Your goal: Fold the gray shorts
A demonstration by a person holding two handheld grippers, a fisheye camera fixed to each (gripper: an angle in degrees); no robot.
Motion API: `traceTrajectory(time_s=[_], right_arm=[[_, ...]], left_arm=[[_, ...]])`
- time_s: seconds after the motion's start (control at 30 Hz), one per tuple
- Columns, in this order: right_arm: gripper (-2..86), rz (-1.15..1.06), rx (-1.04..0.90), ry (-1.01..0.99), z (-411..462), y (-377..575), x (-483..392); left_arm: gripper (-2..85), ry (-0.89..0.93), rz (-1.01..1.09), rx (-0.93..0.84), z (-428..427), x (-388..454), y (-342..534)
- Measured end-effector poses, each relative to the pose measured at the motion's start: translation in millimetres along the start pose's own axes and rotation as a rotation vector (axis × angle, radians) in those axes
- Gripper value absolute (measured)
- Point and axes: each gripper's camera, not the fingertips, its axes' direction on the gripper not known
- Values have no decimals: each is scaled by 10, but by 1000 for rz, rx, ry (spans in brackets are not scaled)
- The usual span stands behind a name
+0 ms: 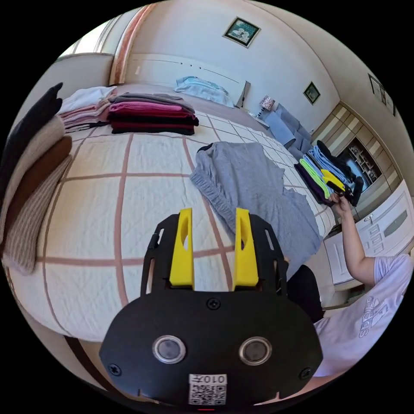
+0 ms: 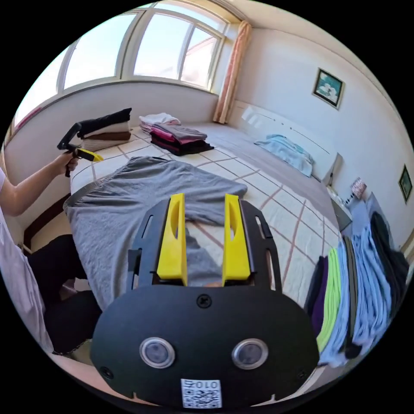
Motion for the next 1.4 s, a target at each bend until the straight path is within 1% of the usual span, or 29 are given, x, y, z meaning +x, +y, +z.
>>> traceTrajectory(time_s=[0.03, 0.1, 0.17, 0.23, 0.3, 0.33, 0.37, 0.4, 0.47, 0.53, 0.6, 0.7, 0.77, 0.8, 0.83, 0.9, 0.93, 0.97, 1.0, 1.03, 1.07, 1.1, 1.13, 1.2, 1.27, 1.4], right_arm=[[126, -62, -9, -41, 274, -360, 63], [129, -162, -89, -38, 774, -885, 154], [134, -287, -208, -6, 1488, -1483, 294], [137, -327, -283, 21, 1956, -1858, 435], [137, -279, -344, 72, 2363, -2129, 657], [133, -180, -407, 82, 2616, -2239, 879], [126, -76, -464, 36, 2820, -2283, 1097], [122, -17, -478, 5, 2903, -2282, 1202], [99, 182, -545, -173, 3169, -2219, 1485], [68, 258, -545, -231, 3202, -2201, 1562], [51, 251, -515, -275, 3070, -2262, 1605], [46, 170, -296, -276, 2530, -2419, 1658], [49, 112, -50, -213, 2063, -2451, 1695], [51, 115, -20, -195, 2010, -2445, 1715], [60, 128, -40, -166, 2049, -2437, 1754], [71, 116, -245, -156, 2420, -2429, 1744], [79, 98, -426, -86, 2693, -2409, 1692], [89, 79, -477, -12, 2807, -2402, 1637], [95, 77, -443, -1, 2794, -2405, 1618], [108, 108, -346, -13, 2696, -2424, 1626], [117, 157, -288, -42, 2575, -2448, 1684], [122, 178, -272, -61, 2517, -2452, 1720], [127, 191, -265, -118, 2411, -2439, 1777], [135, 204, -366, -173, 2339, -2364, 1835], [145, 172, -602, -210, 2364, -2157, 1814], [134, 164, -696, -217, 2390, -1887, 1679]], left_arm=[[126, 23, 12, -18, 173, -51, -256], [129, 42, 35, -47, 409, -103, -621], [130, 7, 71, -82, 616, -111, -946], [125, -17, 132, -145, 872, -94, -1277], [114, -42, 161, -182, 1014, -90, -1435], [104, -30, 168, -187, 1071, -99, -1500], [97, -14, 172, -181, 1091, -106, -1520], [83, 30, 173, -172, 1129, -125, -1543], [57, 63, 174, -181, 1178, -139, -1558], [29, 18, 217, -134, 1153, -92, -1546], [17, -8, 250, -129, 1121, -51, -1562], [7, -56, 286, -37, 899, 35, -1562], [4, -81, 275, 12, 783, 24, -1546], [3, -115, 261, 34, 753, -3, -1530], [3, -144, 237, 37, 779, -53, -1521], [3, -134, 196, 15, 926, -151, -1542], [3, -159, 176, -48, 1103, -203, -1579], [3, -181, 170, -87, 1201, -224, -1598], [3, -200, 163, -129, 1345, -262, -1623], [3, -183, 135, -103, 1357, -306, -1647], [3, -175, 116, -105, 1352, -333, -1667], [3, -163, 84, -116, 1332, -383, -1698], [3, -142, 52, -89, 1282, -433, -1692], [3, -101, 18, -63, 1225, -502, -1651], [3, -73, 3, -61, 1221, -557, -1608], [3, -24, -32, -51, 1276, -609, -1622]])
